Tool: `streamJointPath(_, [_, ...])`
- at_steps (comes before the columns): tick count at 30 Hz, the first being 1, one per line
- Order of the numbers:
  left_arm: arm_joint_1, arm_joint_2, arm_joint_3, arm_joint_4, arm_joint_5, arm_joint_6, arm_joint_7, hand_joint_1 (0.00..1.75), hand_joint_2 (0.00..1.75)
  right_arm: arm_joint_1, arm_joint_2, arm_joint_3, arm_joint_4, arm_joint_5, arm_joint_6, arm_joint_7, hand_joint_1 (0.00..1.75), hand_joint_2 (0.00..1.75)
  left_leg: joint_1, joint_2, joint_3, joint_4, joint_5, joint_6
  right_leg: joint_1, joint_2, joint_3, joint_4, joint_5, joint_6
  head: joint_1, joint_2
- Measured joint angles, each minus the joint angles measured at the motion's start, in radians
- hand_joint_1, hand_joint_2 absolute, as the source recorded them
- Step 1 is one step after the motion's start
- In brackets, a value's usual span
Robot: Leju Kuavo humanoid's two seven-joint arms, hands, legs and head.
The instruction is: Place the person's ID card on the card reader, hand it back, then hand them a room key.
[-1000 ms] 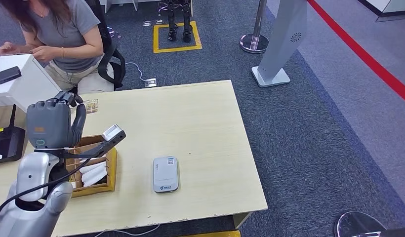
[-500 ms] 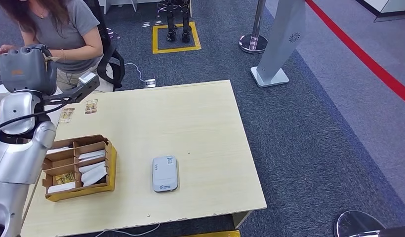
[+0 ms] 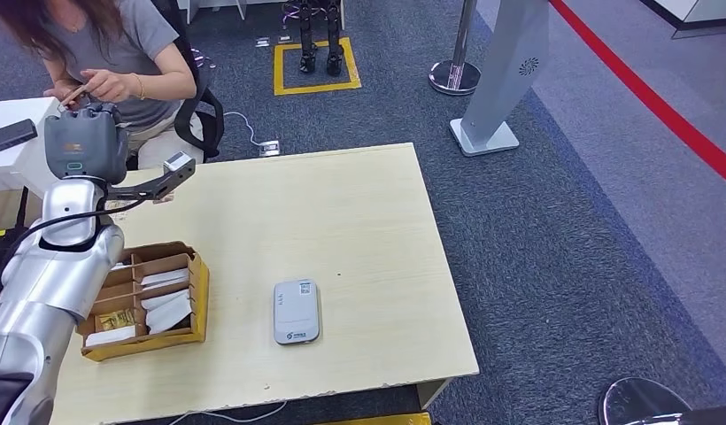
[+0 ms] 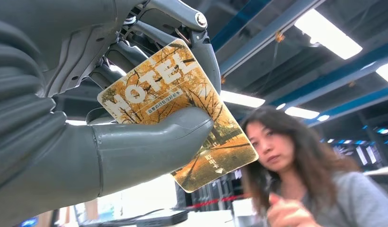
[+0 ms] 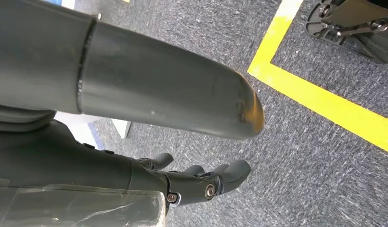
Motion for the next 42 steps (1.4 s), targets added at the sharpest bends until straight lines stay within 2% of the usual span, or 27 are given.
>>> streamJointPath(7, [-0.002, -0.027, -0.017, 0.049, -0.013, 0.076, -0.043, 1.75, 1.75, -0.001, 0.000, 0.011, 0.000, 0.002, 0.001, 0.000, 0.00, 1.75, 0.000, 0.000, 0.000, 0.000, 0.000, 0.000, 0.000, 0.000, 0.000, 0.000, 0.000, 0.000, 0.000, 0.000])
streamJointPath(18, [0.013, -0.049, -0.025, 0.059, -0.021, 0.094, -0.050, 1.75, 1.75, -0.001, 0.001, 0.023, 0.000, 0.012, 0.013, -0.001, 0.00, 1.75, 0.000, 0.000, -0.001, 0.000, 0.000, 0.000, 0.000, 0.000, 0.000, 0.000, 0.000, 0.000, 0.000, 0.000])
streamJointPath(21, [0.017, -0.051, -0.025, 0.059, -0.014, 0.094, -0.051, 1.17, 1.75, -0.001, 0.001, 0.025, 0.000, 0.013, 0.013, 0.000, 0.00, 1.75, 0.000, 0.000, -0.001, 0.000, 0.000, 0.000, 0.000, 0.000, 0.000, 0.000, 0.000, 0.000, 0.000, 0.000])
streamJointPath(22, [0.019, -0.052, -0.025, 0.059, -0.010, 0.095, -0.051, 0.73, 1.75, -0.001, 0.001, 0.026, 0.000, 0.013, 0.013, 0.000, 0.00, 1.75, 0.000, -0.001, -0.001, 0.000, 0.000, 0.000, 0.000, 0.000, 0.000, 0.000, 0.000, 0.000, 0.000, 0.000])
streamJointPath(25, [0.027, -0.054, -0.025, 0.059, 0.000, 0.104, -0.051, 0.00, 1.75, -0.001, 0.001, 0.026, 0.000, 0.015, 0.013, 0.000, 0.00, 1.75, 0.000, -0.001, -0.001, 0.000, 0.000, 0.000, 0.000, 0.000, 0.000, 0.000, 0.000, 0.000, 0.000, 0.000])
streamJointPath(37, [0.060, -0.057, -0.024, 0.048, 0.038, 0.141, -0.060, 0.00, 1.75, 0.004, 0.001, 0.028, 0.001, 0.013, 0.011, 0.000, 0.00, 1.75, 0.000, -0.001, -0.001, 0.000, 0.000, 0.000, 0.000, 0.000, 0.000, 0.000, 0.000, 0.000, 0.000, 0.000])
streamJointPath(42, [0.136, -0.050, 0.011, -0.064, 0.232, 0.160, -0.146, 0.00, 1.75, 0.017, -0.001, 0.028, 0.002, -0.007, -0.010, -0.006, 0.00, 1.75, 0.000, 0.000, -0.001, 0.000, 0.000, 0.000, 0.000, 0.000, 0.000, 0.000, 0.000, 0.000, 0.000, 0.000])
